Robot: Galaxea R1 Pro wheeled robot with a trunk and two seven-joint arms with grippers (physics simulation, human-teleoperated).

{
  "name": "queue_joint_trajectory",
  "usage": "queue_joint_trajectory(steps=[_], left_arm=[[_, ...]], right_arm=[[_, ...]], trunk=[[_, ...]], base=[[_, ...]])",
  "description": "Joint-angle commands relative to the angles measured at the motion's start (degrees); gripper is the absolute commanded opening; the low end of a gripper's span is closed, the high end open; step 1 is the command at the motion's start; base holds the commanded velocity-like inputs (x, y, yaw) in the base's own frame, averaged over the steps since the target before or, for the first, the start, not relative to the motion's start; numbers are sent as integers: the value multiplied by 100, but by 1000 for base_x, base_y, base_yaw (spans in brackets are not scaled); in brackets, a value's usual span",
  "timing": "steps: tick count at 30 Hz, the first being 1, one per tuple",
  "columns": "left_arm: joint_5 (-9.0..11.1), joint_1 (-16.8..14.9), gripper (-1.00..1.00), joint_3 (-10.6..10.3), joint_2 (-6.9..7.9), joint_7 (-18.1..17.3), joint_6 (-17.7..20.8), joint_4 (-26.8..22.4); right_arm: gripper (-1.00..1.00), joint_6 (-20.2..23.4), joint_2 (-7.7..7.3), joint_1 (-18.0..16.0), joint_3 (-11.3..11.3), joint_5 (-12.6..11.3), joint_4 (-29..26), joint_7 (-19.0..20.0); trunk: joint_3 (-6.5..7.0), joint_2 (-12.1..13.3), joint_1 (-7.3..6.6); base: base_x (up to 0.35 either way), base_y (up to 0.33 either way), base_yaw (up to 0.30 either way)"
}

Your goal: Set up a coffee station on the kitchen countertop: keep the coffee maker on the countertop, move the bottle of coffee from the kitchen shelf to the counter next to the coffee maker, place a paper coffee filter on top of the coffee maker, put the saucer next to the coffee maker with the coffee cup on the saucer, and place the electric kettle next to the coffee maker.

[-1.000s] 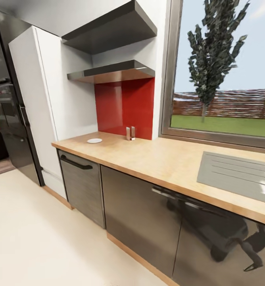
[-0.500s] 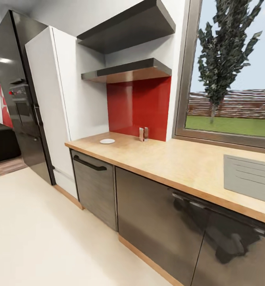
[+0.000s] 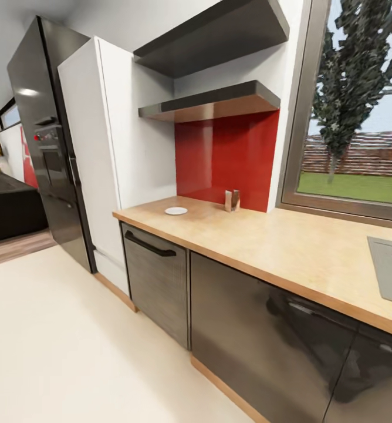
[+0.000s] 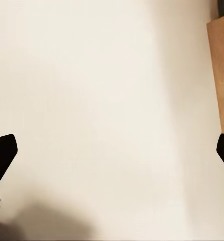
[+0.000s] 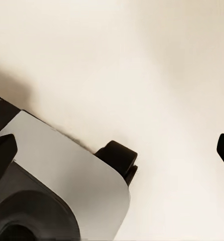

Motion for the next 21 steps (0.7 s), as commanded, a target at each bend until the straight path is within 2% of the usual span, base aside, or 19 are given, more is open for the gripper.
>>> queue_joint_trajectory(steps=[1,5,13,21], left_arm=[[-29,-6,100,46,0,-24,-16,12],[-29,-6,100,46,4,-24,-16,12],[-29,-6,100,46,9,-24,-16,12],[-29,-6,100,46,9,-24,-16,12]], right_arm=[[100,-34,2,9,-50,62,-4,17],[100,-31,2,26,-50,67,1,13],[100,-32,2,30,-50,68,1,14],[100,-34,2,30,-50,68,0,7]], trunk=[[-6,-3,0],[-6,-3,0],[-6,-3,0],[-6,-3,0]], base=[[39,35,260],[90,62,216],[224,173,85],[104,86,239]])
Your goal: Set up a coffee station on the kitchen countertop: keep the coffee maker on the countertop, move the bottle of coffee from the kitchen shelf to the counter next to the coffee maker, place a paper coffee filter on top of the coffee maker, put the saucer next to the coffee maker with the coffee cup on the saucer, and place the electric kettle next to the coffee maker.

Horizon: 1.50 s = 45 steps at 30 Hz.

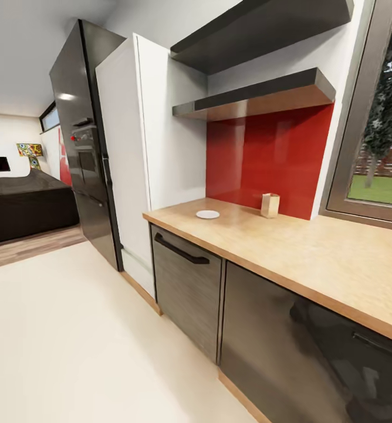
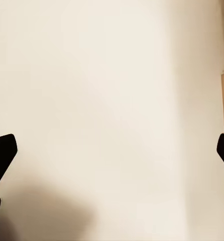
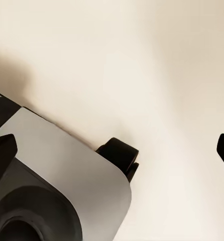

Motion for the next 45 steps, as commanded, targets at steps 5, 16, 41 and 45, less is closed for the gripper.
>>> queue_joint_trajectory(steps=[5,16,41,45], left_arm=[[-30,-6,100,46,0,-24,-17,12],[-30,-6,100,46,0,-31,-17,12],[-30,-6,100,46,1,-33,-17,12],[-30,-6,100,46,1,-33,-17,12]], right_arm=[[100,-34,1,-4,-49,59,-6,-1],[100,-34,10,-4,-49,59,1,-335],[100,-25,1,5,-49,173,1,-341],[100,-25,1,5,-49,174,2,-341]], trunk=[[-6,-3,0],[-6,-3,0],[-6,-3,0],[-6,-3,0]], base=[[9,7,267],[1,1,269],[214,197,47],[255,235,0]])
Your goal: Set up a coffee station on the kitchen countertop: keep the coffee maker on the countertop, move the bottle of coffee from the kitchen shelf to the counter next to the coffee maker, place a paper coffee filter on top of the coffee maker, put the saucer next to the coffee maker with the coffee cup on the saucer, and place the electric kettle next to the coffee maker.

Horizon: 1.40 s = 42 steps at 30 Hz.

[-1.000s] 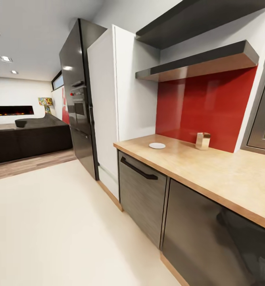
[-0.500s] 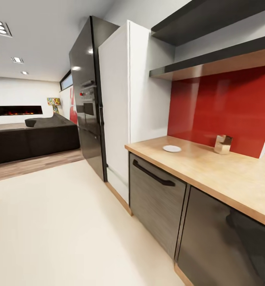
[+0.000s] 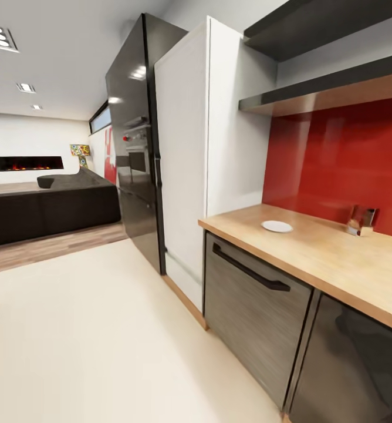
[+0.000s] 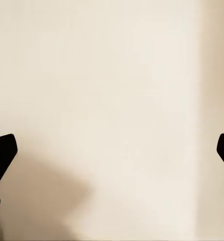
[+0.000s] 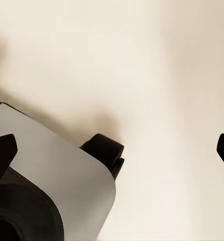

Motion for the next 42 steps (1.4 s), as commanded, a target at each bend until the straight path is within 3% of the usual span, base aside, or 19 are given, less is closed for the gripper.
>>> queue_joint_trajectory(steps=[1,19,42], left_arm=[[-30,-5,100,46,1,-25,-14,10],[-30,-5,100,46,1,-25,-14,10],[-30,-5,100,45,1,-25,-14,10]], right_arm=[[100,-33,2,-5,-47,61,-9,22],[100,-33,2,-5,-47,61,-10,31],[100,-33,2,-5,-47,61,-7,31]], trunk=[[-6,-3,2],[12,-3,2],[108,-3,2]], base=[[255,235,0],[248,232,-59],[13,12,-224]])
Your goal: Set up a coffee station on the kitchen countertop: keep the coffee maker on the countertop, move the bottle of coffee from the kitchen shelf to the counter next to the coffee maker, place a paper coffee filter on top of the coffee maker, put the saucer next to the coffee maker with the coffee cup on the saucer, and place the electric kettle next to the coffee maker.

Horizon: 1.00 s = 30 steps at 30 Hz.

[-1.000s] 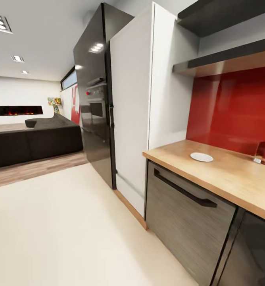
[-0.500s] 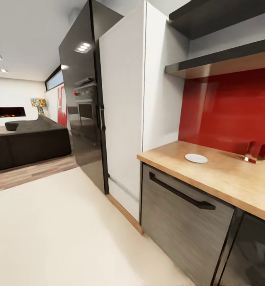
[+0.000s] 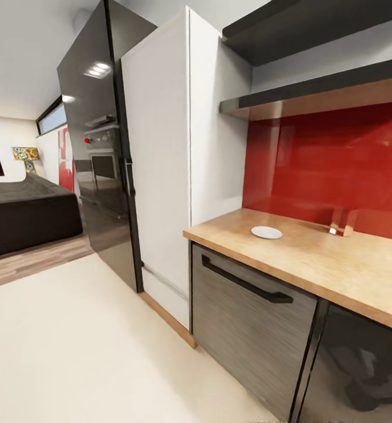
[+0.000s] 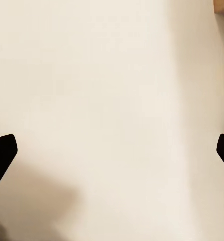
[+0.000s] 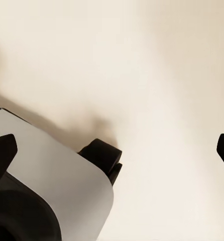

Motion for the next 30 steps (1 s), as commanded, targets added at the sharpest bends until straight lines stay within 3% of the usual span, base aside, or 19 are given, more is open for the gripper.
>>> queue_joint_trajectory(steps=[1,20,30], left_arm=[[-29,-4,100,45,1,-26,-16,9],[-29,-4,100,44,1,-23,-16,9],[-29,-4,100,45,1,-17,-16,9]], right_arm=[[100,-32,2,-6,-46,62,-4,18],[100,-35,-6,-6,-46,62,117,13],[100,-34,-7,-6,-46,62,136,9]], trunk=[[-2,-3,-1],[74,-3,-1],[80,-3,-1]], base=[[0,0,-226],[2,4,-218],[136,217,-30]])
